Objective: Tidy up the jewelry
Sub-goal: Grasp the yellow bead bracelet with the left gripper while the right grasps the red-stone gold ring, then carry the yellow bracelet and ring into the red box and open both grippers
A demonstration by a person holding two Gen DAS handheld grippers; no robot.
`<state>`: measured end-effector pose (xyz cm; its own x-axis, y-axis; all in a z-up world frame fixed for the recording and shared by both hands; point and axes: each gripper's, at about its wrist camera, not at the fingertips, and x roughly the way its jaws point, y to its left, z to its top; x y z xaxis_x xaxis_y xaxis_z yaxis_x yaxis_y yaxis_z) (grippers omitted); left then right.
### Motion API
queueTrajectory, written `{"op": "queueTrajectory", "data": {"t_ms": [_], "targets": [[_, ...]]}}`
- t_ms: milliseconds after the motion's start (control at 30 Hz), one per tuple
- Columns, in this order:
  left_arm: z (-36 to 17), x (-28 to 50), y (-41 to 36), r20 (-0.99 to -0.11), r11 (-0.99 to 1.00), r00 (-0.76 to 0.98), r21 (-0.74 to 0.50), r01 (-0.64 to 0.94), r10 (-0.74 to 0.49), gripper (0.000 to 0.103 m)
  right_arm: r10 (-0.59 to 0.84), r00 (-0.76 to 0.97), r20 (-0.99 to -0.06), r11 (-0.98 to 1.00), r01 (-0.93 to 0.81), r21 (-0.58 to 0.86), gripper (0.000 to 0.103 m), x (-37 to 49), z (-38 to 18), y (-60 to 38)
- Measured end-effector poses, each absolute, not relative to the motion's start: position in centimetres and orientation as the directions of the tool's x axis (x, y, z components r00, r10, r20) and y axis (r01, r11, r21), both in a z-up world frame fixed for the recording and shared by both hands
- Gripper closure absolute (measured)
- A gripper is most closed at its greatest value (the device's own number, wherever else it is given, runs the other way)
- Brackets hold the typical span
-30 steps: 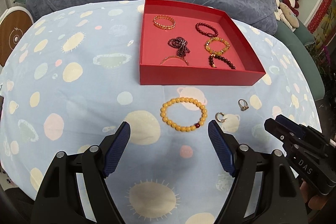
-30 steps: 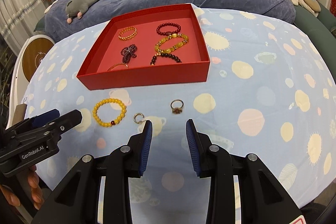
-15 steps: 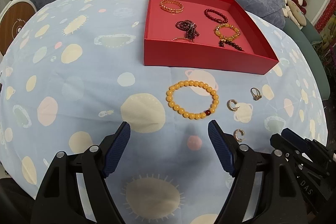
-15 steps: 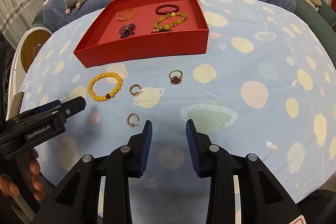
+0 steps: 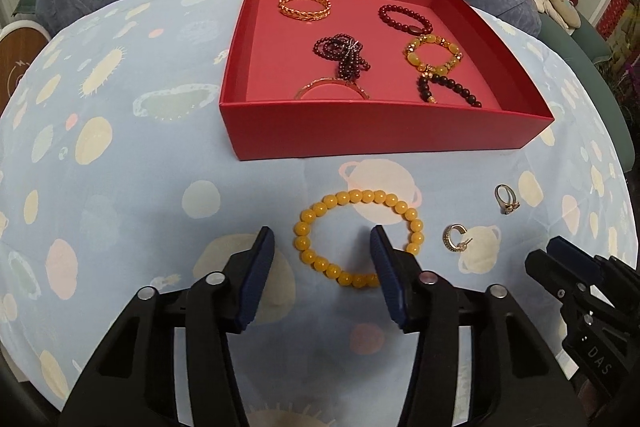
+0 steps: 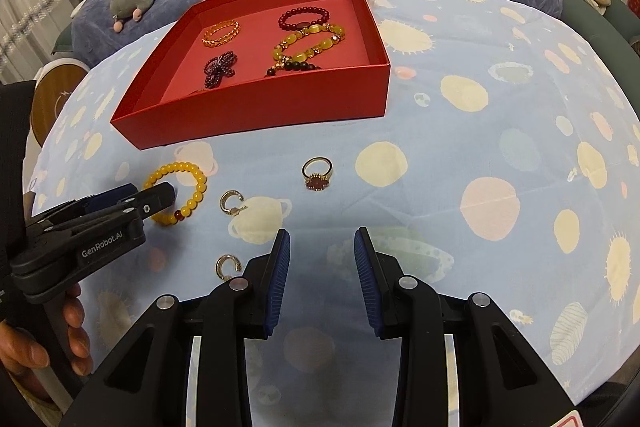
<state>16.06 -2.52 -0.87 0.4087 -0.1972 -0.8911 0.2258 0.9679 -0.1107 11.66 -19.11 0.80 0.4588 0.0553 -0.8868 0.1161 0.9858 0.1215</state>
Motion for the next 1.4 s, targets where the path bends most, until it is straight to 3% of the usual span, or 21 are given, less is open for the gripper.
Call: {"op": "queueTrajectory", "data": {"t_ms": [133, 200, 267, 467, 667, 967, 1400], "targets": [[-0.9, 16.0, -2.5, -0.888, 0.963, 0.41, -0.112, 0.247, -0.208, 0.078, 0.05, 0.461, -0.886, 0.988, 0.109, 0.113, 0.07, 12.9, 0.5, -18.9], [-0.9, 16.0, -2.4, -0.887, 0.962, 0.41, -0.115, 0.249, -0.213, 0.091, 0.049, 0.462, -0.885, 0.988, 0.108, 0.111, 0.07, 13.6, 0.4, -18.9], [-0.9, 16.2, -2.2, -0.888, 0.961, 0.404, -0.128, 0.244, -0.22, 0.095, 0.052, 0.462, -0.885, 0.988, 0.103, 0.112, 0.07, 14.1, 0.2, -18.9], [-0.8, 16.1, -2.0, -0.887, 0.96, 0.397, -0.145, 0.239, -0.233, 0.095, 0.05, 0.456, -0.888, 0.991, 0.087, 0.101, 0.073, 15.0, -0.4, -18.7], [-0.6, 16.1, -1.9, -0.886, 0.959, 0.393, -0.161, 0.233, -0.244, 0.096, 0.046, 0.455, -0.889, 0.992, 0.085, 0.095, 0.089, 15.2, -0.7, -18.8], [1.3, 15.3, -1.7, -0.873, 0.952, 0.403, -0.19, 0.239, -0.275, 0.096, 0.07, 0.486, -0.871, 0.988, 0.089, 0.129, 0.089, 14.1, 1.2, -18.8], [8.1, 13.9, -3.1, -0.831, 0.92, 0.432, -0.217, 0.327, -0.35, 0.096, 0.109, 0.549, -0.828, 0.986, 0.044, 0.159, 0.089, 12.5, 6.8, -18.4]]}}
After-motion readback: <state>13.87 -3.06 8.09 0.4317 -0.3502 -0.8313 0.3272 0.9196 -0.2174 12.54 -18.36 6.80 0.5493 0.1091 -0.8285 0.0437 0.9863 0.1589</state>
